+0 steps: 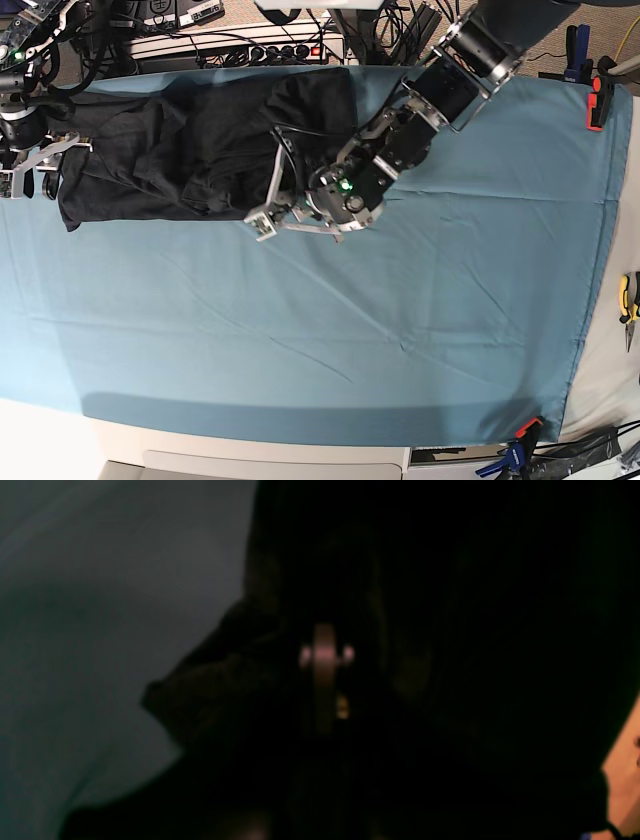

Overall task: Fold the T-shirt properly
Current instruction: 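Carry the held strip end over the shirt body toward the right gripper, then lower the folded end onto the shirt near the right gripper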

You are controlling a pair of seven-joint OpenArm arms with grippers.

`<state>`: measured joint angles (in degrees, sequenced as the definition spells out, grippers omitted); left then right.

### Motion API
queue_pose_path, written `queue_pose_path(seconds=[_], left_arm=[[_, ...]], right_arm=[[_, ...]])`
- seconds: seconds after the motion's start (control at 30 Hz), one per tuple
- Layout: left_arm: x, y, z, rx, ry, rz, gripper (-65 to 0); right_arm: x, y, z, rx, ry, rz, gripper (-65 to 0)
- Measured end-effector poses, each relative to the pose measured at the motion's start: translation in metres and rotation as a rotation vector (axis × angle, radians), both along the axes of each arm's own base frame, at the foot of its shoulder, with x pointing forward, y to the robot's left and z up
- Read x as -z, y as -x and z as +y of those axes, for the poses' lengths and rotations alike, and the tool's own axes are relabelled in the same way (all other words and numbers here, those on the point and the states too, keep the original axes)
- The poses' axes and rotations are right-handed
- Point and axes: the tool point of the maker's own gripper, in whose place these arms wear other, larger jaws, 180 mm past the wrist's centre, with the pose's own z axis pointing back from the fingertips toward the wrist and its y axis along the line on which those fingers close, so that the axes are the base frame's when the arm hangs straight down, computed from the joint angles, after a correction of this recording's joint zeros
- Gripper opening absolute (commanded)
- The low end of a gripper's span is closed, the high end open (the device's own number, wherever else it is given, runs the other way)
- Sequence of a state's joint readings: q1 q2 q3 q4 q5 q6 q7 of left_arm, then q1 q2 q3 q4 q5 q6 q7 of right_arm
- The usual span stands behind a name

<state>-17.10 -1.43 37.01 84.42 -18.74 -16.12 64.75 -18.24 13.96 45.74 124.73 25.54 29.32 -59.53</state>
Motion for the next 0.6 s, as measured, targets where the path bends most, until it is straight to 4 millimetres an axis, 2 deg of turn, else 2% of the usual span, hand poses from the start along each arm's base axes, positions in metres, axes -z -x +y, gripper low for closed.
queue_pose_path(seconds=[0.07, 0.13, 0.27, 0.37, 0.5, 0.6], left_arm=[[-0.002, 0.001, -0.002, 0.004, 0.004, -0.004, -65.0], [-0.003, -0.007, 0.004, -0.003, -0.034, -0.052, -65.0], [-0.016, -0.038, 0.02, -0.101, -0.1, -0.18, -65.0], [-0.028, -0.055, 0.025, -0.127, -0.099, -0.222, -65.0], [-0.024, -0.057, 0.039, -0.145, -0.128, -0.186, -65.0], [-0.018, -0.057, 0.059, -0.165, -0.15, -0.164, -65.0]], right_arm=[[0.0, 0.0, 0.0, 0.0, 0.0, 0.001, -42.9], [0.0, 0.0, 0.0, 0.0, 0.0, 0.0, -42.9], [0.0, 0.0, 0.0, 0.0, 0.0, 0.0, -42.9], [0.0, 0.0, 0.0, 0.0, 0.0, 0.0, -42.9], [0.0, 0.0, 0.0, 0.0, 0.0, 0.001, -42.9], [0.0, 0.0, 0.0, 0.0, 0.0, 0.001, -42.9]])
